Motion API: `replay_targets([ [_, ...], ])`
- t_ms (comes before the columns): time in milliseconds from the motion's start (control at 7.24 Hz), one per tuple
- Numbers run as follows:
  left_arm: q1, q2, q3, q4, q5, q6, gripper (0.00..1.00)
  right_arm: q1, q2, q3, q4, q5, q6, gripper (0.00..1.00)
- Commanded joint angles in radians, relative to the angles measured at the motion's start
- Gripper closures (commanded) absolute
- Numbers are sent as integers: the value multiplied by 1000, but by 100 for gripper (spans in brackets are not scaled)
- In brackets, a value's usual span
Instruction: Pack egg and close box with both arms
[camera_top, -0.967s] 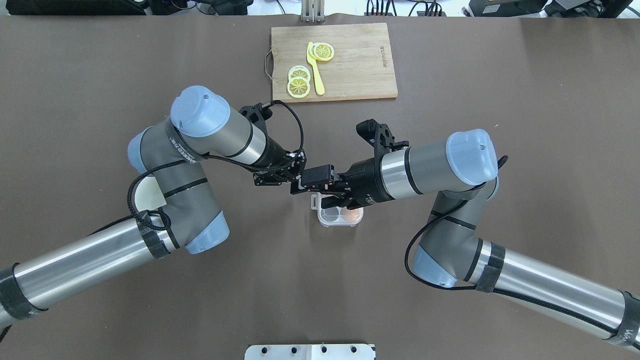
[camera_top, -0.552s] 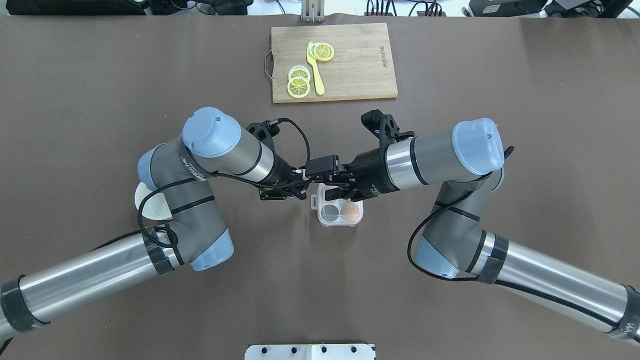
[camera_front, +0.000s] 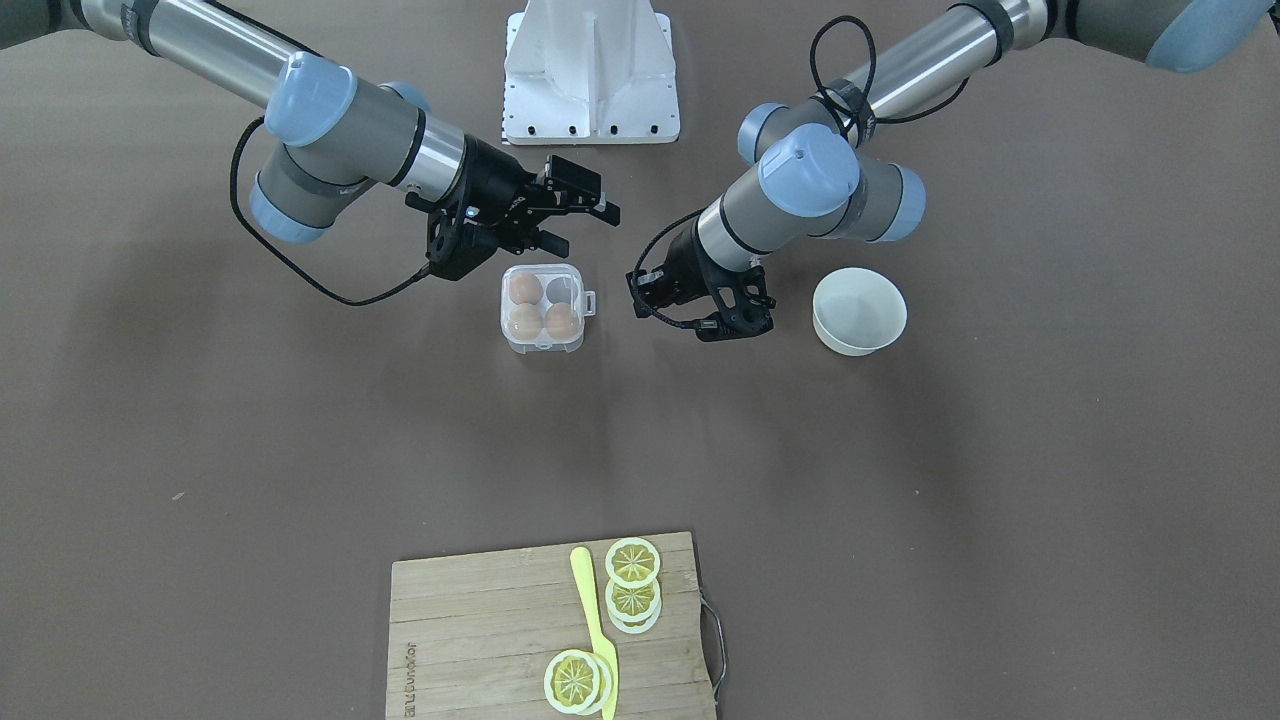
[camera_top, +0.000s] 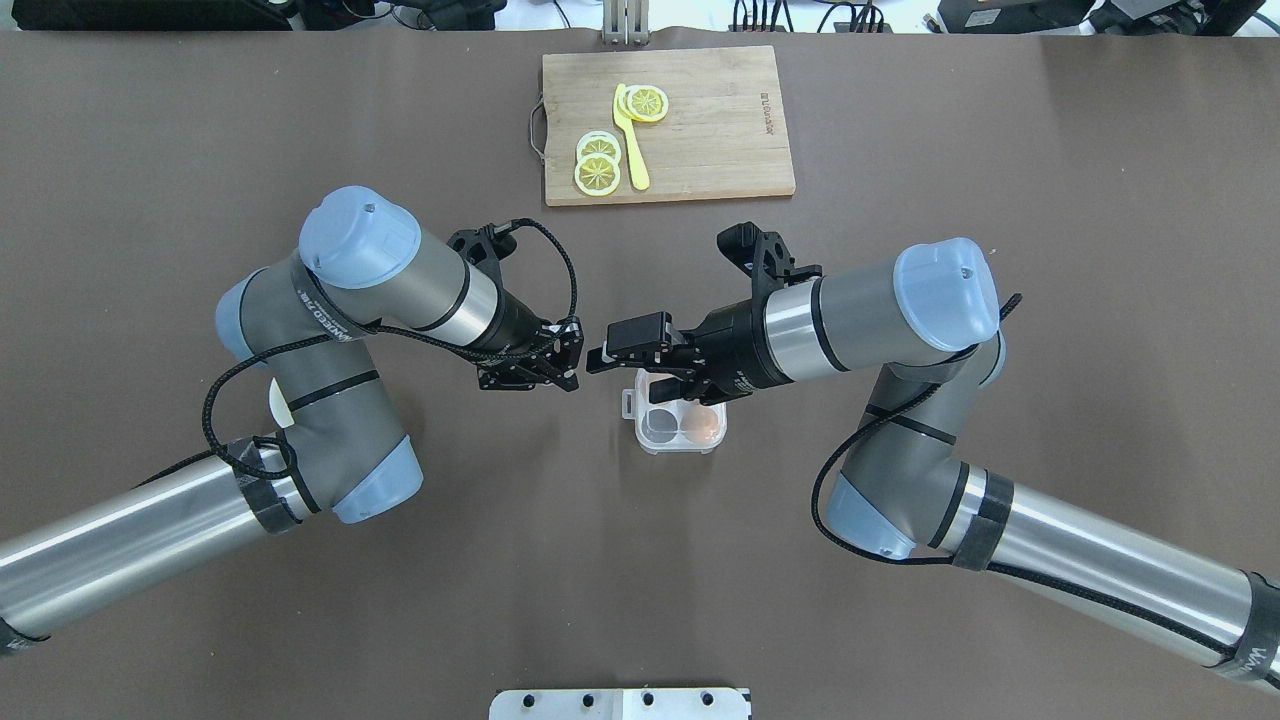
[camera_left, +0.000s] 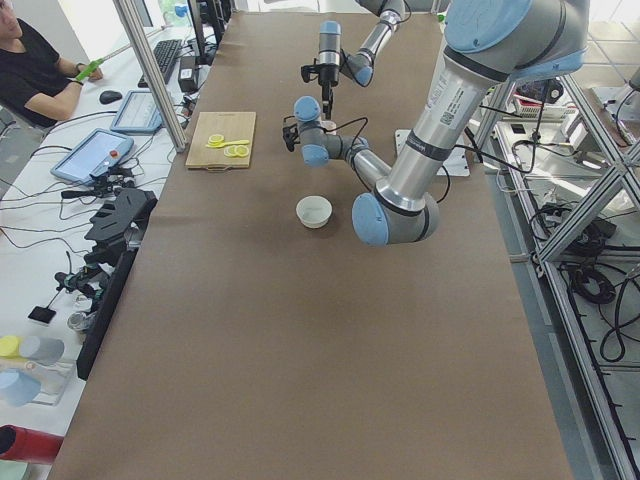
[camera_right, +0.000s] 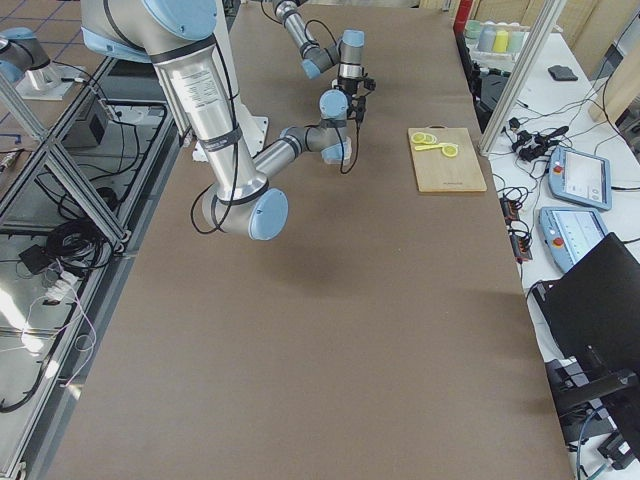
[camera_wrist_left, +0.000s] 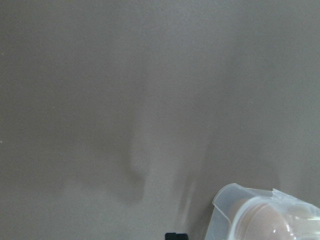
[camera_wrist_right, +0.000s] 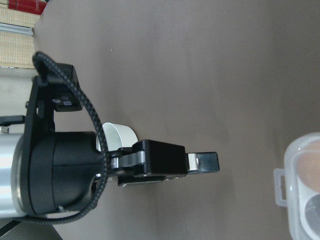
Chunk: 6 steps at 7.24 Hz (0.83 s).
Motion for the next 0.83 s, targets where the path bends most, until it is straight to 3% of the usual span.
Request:
replay_targets([
  [0,-4,1,0,0,-1,2,100,46,-36,7,1,28,0,0],
  [276,-3,1,0,0,1,2,100,66,-36,18,-8,59,3,0],
  [691,-12,1,0,0,-1,5,100,18,-24,16,-83,36,2,0],
])
